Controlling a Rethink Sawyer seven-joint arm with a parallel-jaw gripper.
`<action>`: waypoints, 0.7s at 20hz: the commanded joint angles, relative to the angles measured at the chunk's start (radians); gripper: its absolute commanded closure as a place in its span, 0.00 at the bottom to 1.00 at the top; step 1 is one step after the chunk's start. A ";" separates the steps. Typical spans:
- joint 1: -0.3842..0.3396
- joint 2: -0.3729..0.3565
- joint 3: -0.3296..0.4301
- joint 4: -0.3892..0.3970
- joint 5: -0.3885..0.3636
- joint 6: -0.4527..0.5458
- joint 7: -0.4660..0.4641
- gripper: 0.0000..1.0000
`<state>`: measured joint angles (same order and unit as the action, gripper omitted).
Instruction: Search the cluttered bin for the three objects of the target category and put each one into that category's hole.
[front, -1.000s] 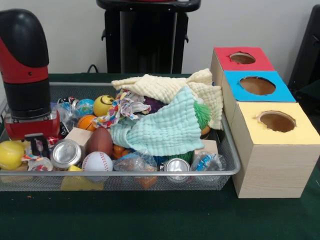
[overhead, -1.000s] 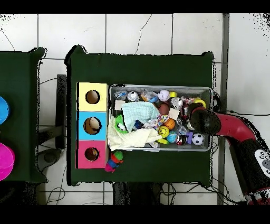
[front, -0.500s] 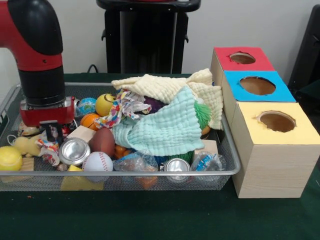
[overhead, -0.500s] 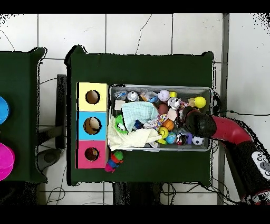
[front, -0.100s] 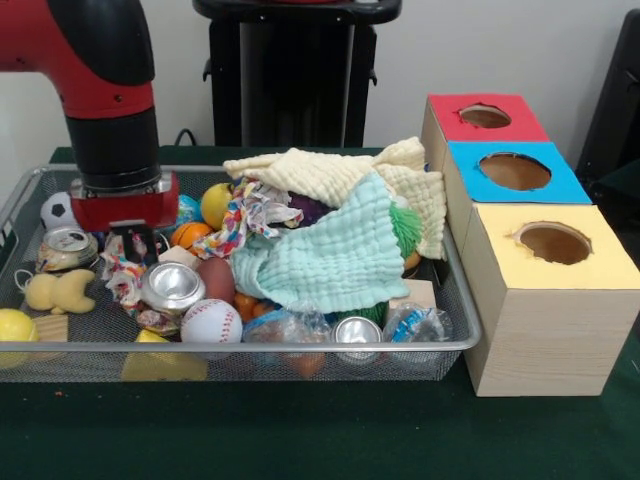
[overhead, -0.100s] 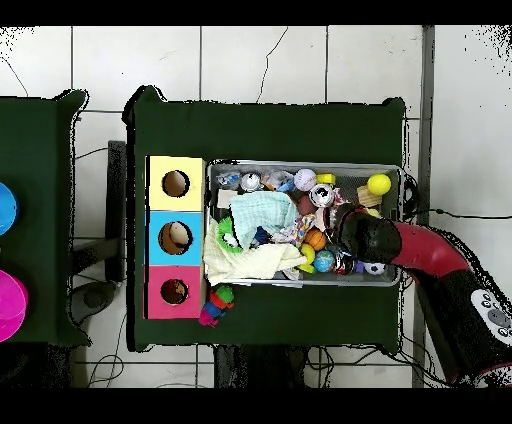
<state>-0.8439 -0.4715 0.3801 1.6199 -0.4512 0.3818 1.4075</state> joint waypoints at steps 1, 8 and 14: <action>0.052 0.017 -0.029 0.176 0.117 -0.039 0.312 1.00; 0.097 -0.020 -0.052 0.220 0.224 -0.029 0.324 1.00; 0.137 -0.043 -0.092 0.231 0.261 -0.060 0.312 1.00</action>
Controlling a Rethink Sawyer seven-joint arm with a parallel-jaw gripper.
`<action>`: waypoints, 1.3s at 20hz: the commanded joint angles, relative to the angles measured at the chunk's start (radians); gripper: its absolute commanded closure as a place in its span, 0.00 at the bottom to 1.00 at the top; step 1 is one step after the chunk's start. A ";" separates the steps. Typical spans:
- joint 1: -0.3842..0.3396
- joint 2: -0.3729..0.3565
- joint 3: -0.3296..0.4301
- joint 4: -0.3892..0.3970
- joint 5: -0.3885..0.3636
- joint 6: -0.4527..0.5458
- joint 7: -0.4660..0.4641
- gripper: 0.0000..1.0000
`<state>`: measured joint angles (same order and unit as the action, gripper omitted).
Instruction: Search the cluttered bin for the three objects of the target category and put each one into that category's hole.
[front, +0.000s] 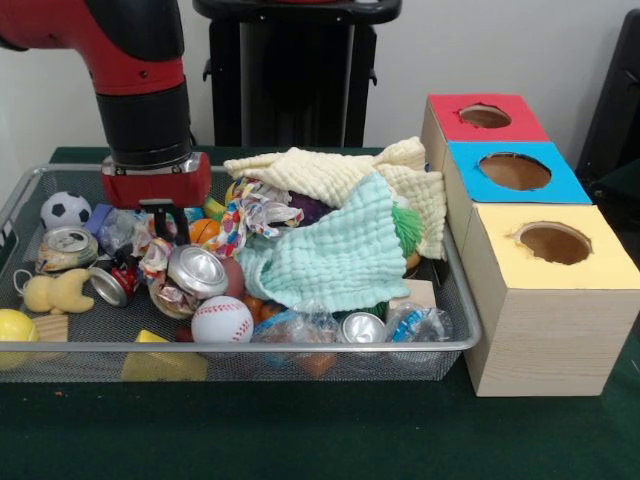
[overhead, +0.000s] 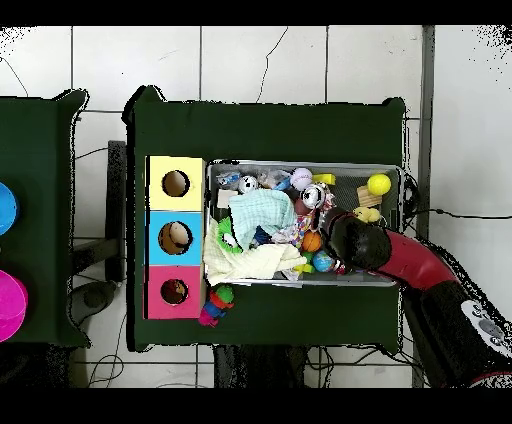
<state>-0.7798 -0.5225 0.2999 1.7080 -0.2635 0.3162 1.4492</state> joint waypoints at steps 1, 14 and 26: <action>0.077 0.008 -0.020 0.145 0.081 0.001 0.270 1.00; 0.099 -0.001 -0.066 0.163 0.140 -0.009 0.230 0.00; 0.097 -0.182 -0.100 0.061 0.098 0.203 0.056 0.00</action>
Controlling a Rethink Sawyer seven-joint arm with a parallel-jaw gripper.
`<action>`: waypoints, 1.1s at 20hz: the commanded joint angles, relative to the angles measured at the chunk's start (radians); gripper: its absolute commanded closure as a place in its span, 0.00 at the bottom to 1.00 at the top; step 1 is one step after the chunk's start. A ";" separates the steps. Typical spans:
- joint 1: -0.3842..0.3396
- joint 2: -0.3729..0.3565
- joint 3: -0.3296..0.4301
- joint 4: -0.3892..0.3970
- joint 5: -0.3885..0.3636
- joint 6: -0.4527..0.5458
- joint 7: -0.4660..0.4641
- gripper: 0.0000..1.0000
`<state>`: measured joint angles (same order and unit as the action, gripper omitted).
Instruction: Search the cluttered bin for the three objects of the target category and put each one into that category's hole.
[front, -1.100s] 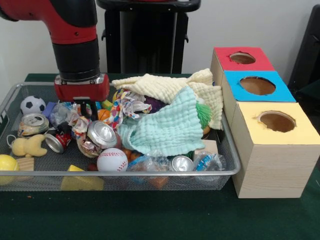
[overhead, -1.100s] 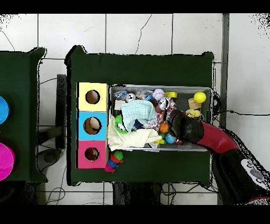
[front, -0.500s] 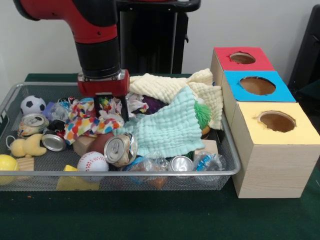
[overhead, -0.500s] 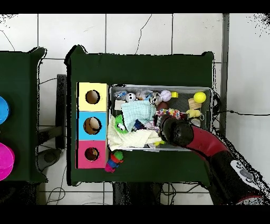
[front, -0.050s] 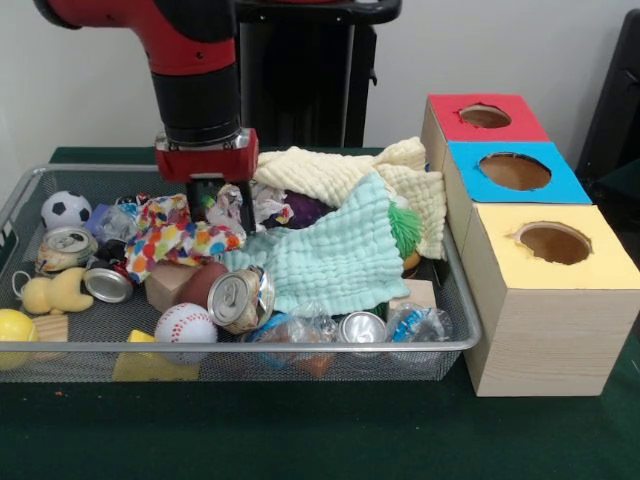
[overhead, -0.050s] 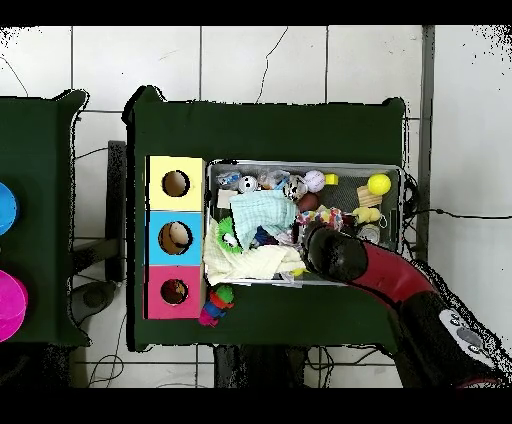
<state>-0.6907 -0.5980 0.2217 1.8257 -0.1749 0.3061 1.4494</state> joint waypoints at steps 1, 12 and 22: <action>0.009 -0.123 -0.019 -0.073 0.005 0.250 0.034 0.00; -0.003 -0.120 0.021 -0.241 -0.039 0.430 -0.034 0.00; -0.082 -0.011 0.040 -0.349 -0.123 0.294 -0.091 0.00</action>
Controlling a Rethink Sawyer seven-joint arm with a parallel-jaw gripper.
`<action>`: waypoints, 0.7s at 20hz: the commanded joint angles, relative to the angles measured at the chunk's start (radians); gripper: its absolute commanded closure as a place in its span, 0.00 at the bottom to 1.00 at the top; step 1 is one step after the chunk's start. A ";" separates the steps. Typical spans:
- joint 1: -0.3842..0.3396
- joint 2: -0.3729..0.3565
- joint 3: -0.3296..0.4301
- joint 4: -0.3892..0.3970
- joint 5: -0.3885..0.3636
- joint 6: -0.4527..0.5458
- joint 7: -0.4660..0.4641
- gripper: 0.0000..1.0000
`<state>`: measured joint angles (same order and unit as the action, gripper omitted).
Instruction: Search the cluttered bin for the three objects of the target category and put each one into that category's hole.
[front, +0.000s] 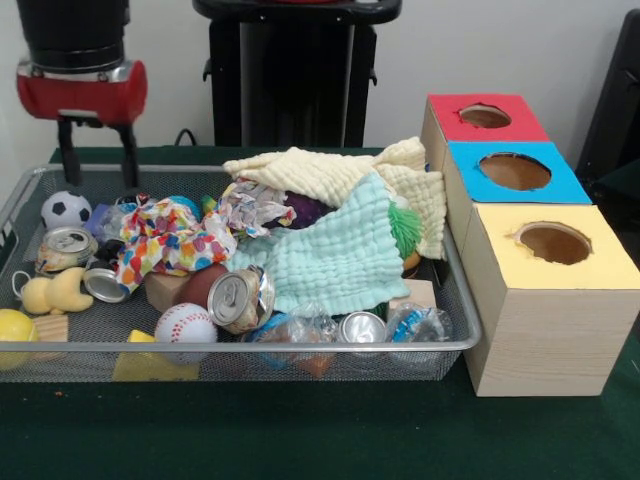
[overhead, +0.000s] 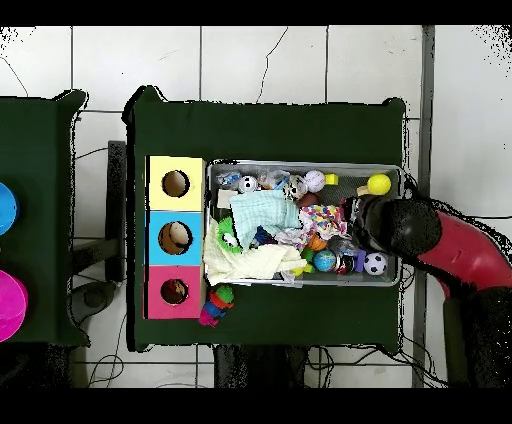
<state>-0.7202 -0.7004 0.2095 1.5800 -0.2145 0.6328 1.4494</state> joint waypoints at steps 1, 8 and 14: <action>-0.066 0.104 0.060 -0.105 -0.089 -0.051 -0.094 0.00; -0.101 0.167 0.077 -0.125 -0.132 -0.142 -0.058 0.00; -0.071 0.215 0.039 -0.153 -0.136 -0.161 0.029 0.00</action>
<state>-0.8184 -0.5739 0.2184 1.4642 -0.3080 0.4874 1.4494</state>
